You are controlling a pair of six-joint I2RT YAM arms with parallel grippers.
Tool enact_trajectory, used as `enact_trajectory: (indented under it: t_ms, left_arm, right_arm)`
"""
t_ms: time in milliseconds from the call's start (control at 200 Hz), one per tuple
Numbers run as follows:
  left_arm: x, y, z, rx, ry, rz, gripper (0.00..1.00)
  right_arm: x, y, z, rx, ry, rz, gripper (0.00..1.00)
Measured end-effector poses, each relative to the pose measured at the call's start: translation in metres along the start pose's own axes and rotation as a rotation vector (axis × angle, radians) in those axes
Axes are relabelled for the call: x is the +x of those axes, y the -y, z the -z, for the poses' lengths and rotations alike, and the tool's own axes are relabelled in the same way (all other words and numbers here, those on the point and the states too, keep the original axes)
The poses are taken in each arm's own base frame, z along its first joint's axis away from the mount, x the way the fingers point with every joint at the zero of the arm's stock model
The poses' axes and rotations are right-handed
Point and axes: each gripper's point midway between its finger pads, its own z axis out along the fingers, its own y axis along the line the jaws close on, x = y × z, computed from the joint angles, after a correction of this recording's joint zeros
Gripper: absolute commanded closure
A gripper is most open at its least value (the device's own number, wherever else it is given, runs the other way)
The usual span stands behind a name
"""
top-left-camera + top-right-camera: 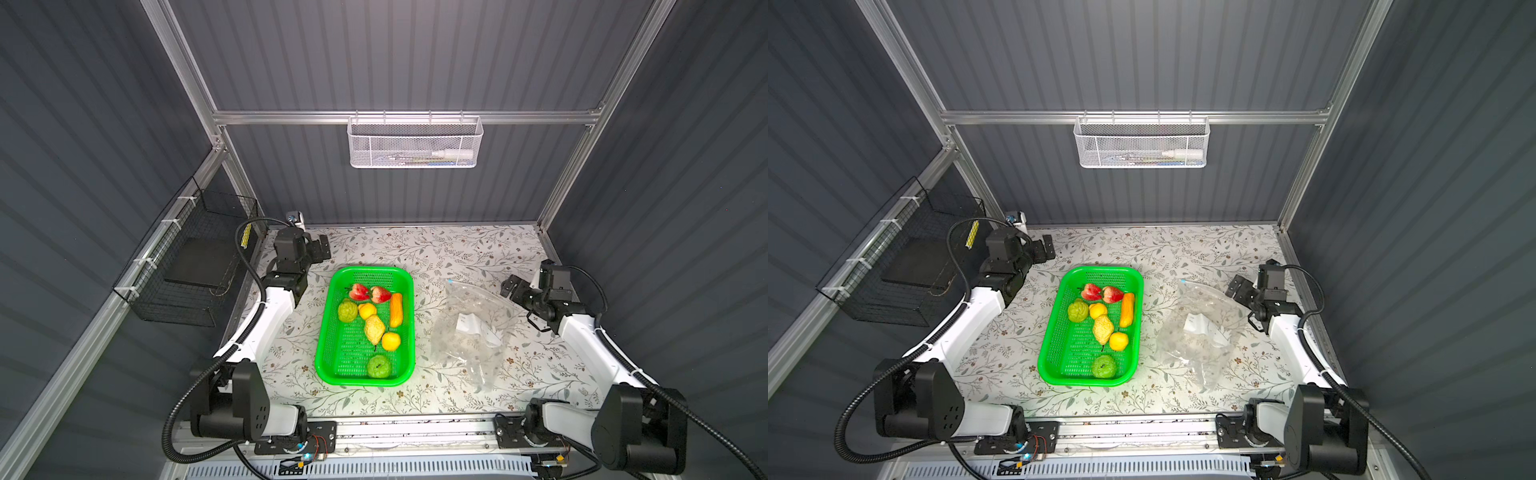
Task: Place the food in the zip-top bag and seal the zipper
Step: 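Reach the left gripper to the bag's blue-slider corner while the right gripper approaches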
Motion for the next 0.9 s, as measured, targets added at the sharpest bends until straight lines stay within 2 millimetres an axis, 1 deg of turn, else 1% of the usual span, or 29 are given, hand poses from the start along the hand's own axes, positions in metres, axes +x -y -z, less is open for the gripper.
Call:
enact_trajectory:
  t_ms: [40, 95, 165, 210, 350, 455, 580, 615, 665, 820, 835, 900]
  left_arm:
    - [-0.002, 0.024, 0.003, 0.059, -0.006, -0.016, 0.01]
    - [-0.001, 0.064, 0.007, 0.156, -0.024, -0.036, 0.01]
    - [0.003, 0.110, 0.009, 0.268, -0.055, -0.037, 0.01]
    - [0.009, 0.139, 0.009, 0.332, -0.088, -0.036, 0.01]
    - [0.027, 0.210, 0.006, 0.465, -0.175, -0.031, 0.01]
    - [0.042, 0.256, 0.005, 0.541, -0.236, -0.020, 0.03]
    - [0.067, 0.306, 0.008, 0.619, -0.321, -0.015, 0.05]
    - [0.077, 0.320, 0.009, 0.638, -0.349, -0.018, 0.06]
    - [0.091, 0.336, 0.010, 0.656, -0.387, -0.023, 0.07]
    - [0.140, 0.370, 0.009, 0.684, -0.518, -0.033, 0.15]
    - [0.144, 0.372, 0.009, 0.685, -0.526, -0.036, 0.16]
    - [0.163, 0.381, 0.007, 0.684, -0.574, -0.046, 0.17]
  right_arm:
    - [0.007, 0.004, -0.001, 0.009, -0.027, -0.015, 0.01]
    - [0.016, 0.010, -0.002, 0.017, -0.059, -0.036, 0.01]
    - [0.025, 0.014, -0.003, 0.019, -0.089, -0.066, 0.01]
    - [0.029, 0.016, -0.004, 0.019, -0.103, -0.079, 0.01]
    - [0.038, 0.019, -0.003, 0.018, -0.127, -0.108, 0.01]
    - [0.039, 0.021, 0.001, 0.016, -0.120, -0.121, 0.01]
    - [0.035, 0.022, 0.005, 0.011, -0.098, -0.138, 0.01]
    - [0.033, 0.022, 0.006, 0.008, -0.090, -0.140, 0.01]
    - [0.033, 0.022, 0.008, 0.005, -0.082, -0.144, 0.01]
    - [0.027, 0.020, 0.014, -0.010, -0.049, -0.152, 0.01]
    - [0.026, 0.020, 0.014, -0.011, -0.048, -0.152, 0.01]
    - [0.025, 0.019, 0.014, -0.015, -0.045, -0.153, 0.01]
